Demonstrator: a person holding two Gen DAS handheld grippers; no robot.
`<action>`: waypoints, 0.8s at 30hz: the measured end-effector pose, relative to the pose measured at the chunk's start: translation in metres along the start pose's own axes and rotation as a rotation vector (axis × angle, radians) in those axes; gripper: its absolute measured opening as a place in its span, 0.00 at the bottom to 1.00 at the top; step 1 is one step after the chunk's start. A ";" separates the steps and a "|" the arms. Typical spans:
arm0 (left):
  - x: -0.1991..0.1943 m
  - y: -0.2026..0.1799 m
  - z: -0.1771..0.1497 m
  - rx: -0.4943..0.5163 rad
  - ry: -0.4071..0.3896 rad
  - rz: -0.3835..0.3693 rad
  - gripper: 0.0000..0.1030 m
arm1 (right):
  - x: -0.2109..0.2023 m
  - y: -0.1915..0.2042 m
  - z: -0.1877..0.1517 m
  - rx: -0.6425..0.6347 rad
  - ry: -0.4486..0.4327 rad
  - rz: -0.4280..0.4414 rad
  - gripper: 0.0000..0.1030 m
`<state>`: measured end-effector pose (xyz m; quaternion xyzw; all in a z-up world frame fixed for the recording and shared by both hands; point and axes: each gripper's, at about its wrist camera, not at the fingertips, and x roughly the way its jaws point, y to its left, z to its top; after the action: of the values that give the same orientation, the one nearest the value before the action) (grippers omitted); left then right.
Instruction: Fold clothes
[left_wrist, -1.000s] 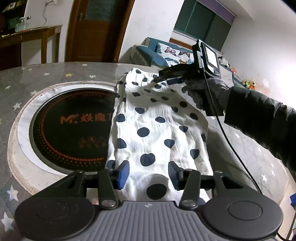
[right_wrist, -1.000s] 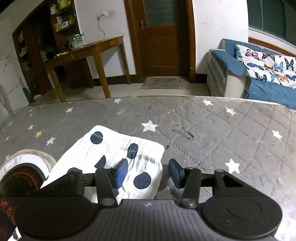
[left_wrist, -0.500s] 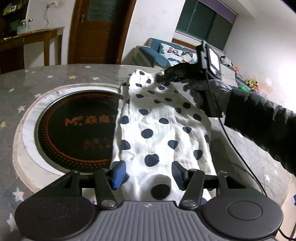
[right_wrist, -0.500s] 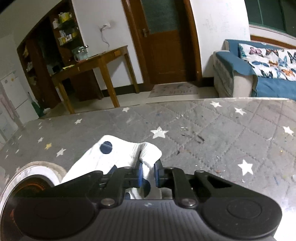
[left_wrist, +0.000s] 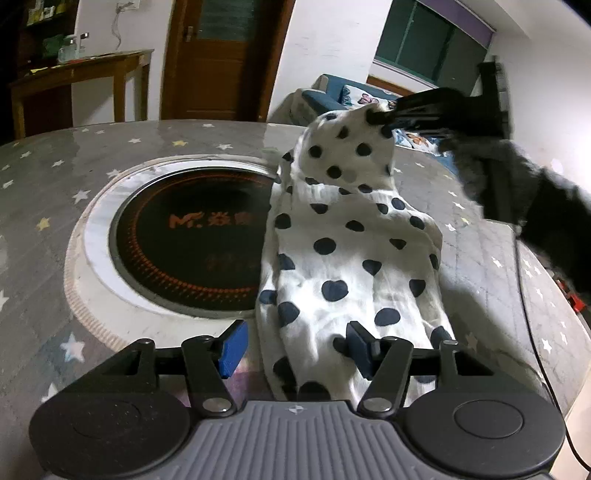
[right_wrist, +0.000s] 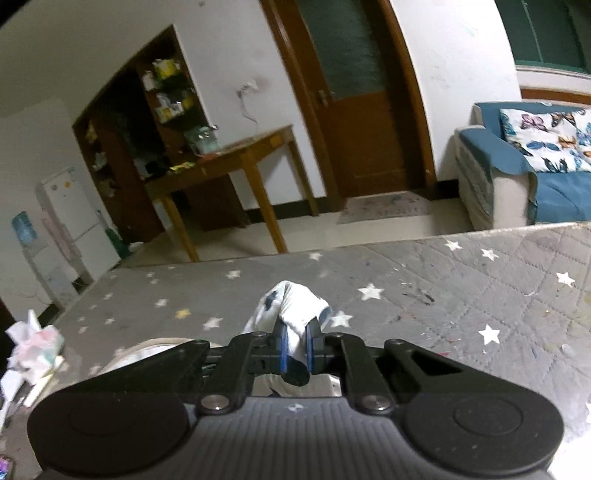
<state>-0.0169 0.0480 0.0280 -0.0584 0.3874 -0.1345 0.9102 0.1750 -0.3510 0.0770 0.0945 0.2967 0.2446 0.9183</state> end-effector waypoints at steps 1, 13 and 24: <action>-0.002 0.001 -0.002 -0.004 -0.003 0.006 0.64 | -0.008 0.004 0.000 -0.003 -0.007 0.014 0.08; -0.020 0.013 -0.021 -0.024 -0.012 0.047 0.65 | -0.105 0.069 -0.037 -0.086 -0.023 0.192 0.08; -0.031 0.018 -0.031 -0.031 -0.033 0.044 0.66 | -0.176 0.130 -0.104 -0.181 0.032 0.333 0.08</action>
<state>-0.0564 0.0738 0.0243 -0.0661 0.3756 -0.1075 0.9182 -0.0616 -0.3247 0.1229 0.0554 0.2682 0.4204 0.8650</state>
